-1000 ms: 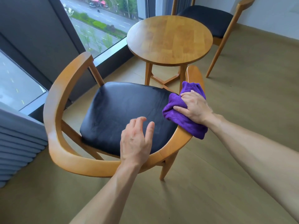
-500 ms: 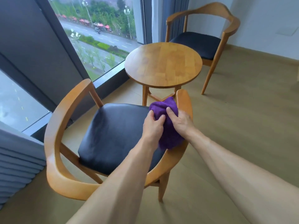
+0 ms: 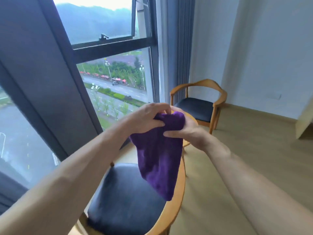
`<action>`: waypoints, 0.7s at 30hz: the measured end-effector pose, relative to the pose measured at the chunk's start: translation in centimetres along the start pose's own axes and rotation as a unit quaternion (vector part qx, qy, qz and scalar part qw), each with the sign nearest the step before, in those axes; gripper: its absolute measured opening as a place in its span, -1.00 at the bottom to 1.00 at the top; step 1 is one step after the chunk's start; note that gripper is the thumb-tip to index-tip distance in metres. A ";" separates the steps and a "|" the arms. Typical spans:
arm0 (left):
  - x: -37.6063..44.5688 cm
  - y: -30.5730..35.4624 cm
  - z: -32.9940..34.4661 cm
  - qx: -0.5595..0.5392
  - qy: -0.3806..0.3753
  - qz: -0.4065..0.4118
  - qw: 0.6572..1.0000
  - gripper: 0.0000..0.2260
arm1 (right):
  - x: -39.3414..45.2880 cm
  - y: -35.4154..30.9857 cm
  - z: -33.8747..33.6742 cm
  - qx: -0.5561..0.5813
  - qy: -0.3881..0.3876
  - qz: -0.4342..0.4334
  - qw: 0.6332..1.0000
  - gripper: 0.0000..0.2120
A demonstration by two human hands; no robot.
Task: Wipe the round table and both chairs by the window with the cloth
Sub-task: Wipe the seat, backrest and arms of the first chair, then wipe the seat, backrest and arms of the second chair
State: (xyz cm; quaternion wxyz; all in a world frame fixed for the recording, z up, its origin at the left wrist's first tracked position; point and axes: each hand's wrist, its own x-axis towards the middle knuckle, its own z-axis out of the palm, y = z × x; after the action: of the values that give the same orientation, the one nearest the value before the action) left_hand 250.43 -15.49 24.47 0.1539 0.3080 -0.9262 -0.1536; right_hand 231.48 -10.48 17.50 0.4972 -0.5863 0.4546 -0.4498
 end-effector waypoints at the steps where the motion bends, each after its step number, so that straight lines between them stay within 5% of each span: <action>1: 0.7 0.9 -1.0 0.006 0.011 0.008 1.000 -0.79 | -0.1 -1.4 -0.6 0.005 -0.005 -0.003 1.000 -0.35; 7: 5.9 4.4 -4.5 -0.007 0.018 0.048 0.999 -0.82 | -1.5 -3.0 -5.5 0.035 -0.075 0.014 0.996 -0.54; 14: 15.1 4.3 -3.5 -0.013 -0.022 0.088 0.996 -0.85 | -0.9 0.6 -11.1 0.033 -0.024 0.063 0.997 -0.55; 21: 27.5 -0.1 -1.9 -0.139 -0.050 0.051 0.988 -0.90 | 3.4 -0.4 -20.8 0.194 -0.017 0.139 0.971 -0.58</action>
State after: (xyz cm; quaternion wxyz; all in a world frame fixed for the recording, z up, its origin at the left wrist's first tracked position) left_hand 230.20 -32.94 31.39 0.1569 0.2279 -0.9168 -0.2880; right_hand 211.73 -17.41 20.24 0.6665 -0.4173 0.4271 -0.4463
